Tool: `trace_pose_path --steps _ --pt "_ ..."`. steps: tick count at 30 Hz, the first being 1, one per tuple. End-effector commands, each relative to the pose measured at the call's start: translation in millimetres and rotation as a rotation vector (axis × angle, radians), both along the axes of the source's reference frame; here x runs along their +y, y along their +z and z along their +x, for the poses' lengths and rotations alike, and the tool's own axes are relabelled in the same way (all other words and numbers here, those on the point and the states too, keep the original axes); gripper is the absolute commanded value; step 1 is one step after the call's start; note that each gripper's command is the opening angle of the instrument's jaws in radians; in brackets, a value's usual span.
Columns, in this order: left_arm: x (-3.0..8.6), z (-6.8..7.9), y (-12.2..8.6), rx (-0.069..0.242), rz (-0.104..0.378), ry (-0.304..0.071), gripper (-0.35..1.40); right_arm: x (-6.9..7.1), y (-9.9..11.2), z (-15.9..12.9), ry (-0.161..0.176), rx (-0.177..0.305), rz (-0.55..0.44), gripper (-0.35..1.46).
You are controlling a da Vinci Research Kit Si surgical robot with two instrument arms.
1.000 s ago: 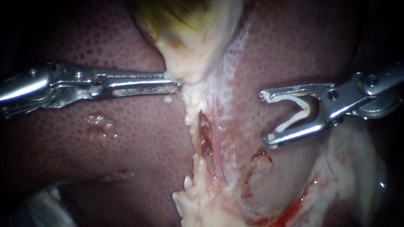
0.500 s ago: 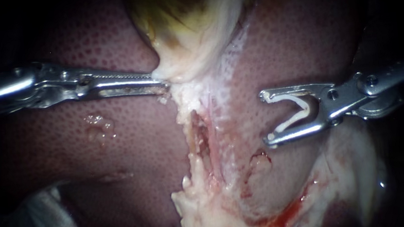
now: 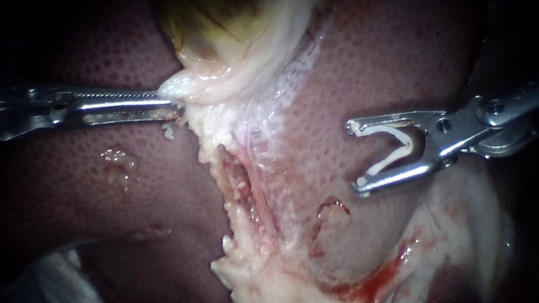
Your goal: Grabbing gallbladder
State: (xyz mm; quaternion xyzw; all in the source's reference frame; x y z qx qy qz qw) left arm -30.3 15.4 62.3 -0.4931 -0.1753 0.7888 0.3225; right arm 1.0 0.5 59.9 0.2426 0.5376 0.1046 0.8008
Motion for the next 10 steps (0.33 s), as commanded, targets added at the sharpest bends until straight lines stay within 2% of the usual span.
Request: trace_pose_path --steps 1,10 --pt "0.0 0.0 0.1 0.001 -0.001 -0.001 -0.35 0.0 0.0 0.0 0.0 0.0 0.0 0.59" --pt "-0.1 -0.1 0.2 0.001 -0.002 -0.002 -0.35 0.0 0.0 0.1 0.0 0.0 0.0 0.59"
